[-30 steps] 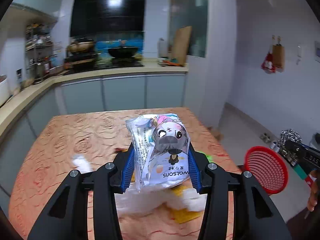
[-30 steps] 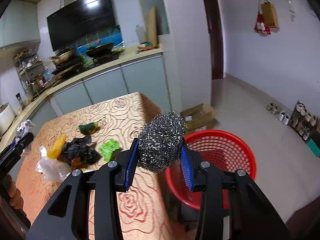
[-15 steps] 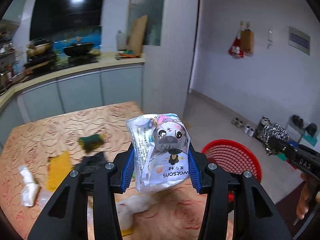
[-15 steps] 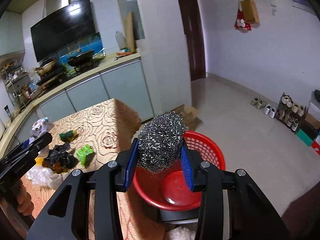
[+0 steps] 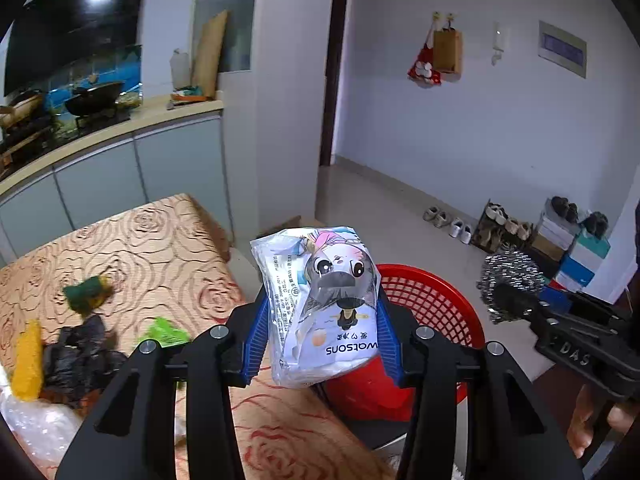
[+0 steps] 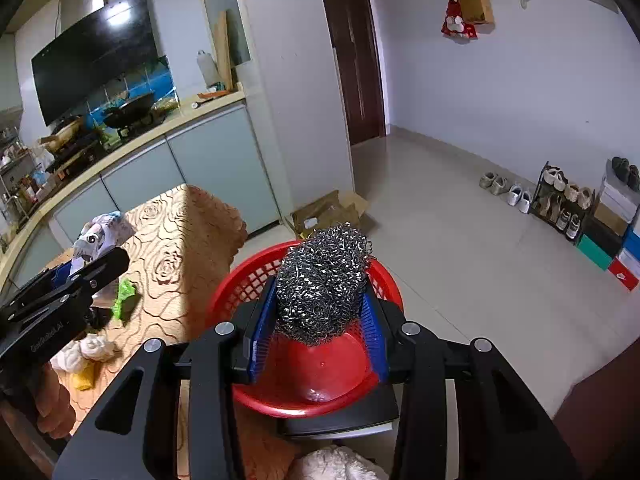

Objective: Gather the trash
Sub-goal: 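Carry both items to the red wastebasket and open both tools to drop them, then move both tools back over the table toward the remaining trash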

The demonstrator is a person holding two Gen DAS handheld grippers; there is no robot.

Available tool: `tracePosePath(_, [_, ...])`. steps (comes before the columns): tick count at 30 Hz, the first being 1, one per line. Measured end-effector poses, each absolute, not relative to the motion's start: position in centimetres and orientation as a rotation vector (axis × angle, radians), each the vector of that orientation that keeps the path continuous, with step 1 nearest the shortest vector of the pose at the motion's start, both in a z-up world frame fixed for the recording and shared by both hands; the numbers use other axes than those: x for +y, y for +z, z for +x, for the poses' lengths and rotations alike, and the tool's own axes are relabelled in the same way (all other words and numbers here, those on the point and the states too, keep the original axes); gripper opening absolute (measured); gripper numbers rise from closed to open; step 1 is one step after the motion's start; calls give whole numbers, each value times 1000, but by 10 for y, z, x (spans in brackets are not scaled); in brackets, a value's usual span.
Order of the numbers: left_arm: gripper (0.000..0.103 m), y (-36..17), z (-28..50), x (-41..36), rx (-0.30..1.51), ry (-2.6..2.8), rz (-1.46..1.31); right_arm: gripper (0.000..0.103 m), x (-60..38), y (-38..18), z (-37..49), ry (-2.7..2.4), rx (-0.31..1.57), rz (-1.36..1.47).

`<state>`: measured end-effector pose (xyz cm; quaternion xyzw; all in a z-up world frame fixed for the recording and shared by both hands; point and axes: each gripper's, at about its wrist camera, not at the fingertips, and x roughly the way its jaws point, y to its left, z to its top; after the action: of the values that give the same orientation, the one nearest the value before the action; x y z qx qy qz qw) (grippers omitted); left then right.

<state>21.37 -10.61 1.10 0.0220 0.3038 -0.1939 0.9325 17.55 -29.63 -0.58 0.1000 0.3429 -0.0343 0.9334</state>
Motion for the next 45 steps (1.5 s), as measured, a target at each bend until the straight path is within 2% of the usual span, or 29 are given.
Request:
tracePosePath(17, [46,-31,252,-145,740,-479,80,42,-302,-51,213,-54,828,153])
tracePosePath(21, [49,-32,257,-148,748,-496,77,51,-304,-53,216,-52,830,161])
tracePosePath(28, [64,-33,259,-149,752,-521,73,52,-308,-54,215,-59,830,180])
tracePosePath(31, [67,-31,259,-147,749,-522,65,52,-310,-51,211,-61,823,186])
tracePosePath(45, [72,-6,235,-107,675,-428,57,54,-297,-26,188,-42,763,187])
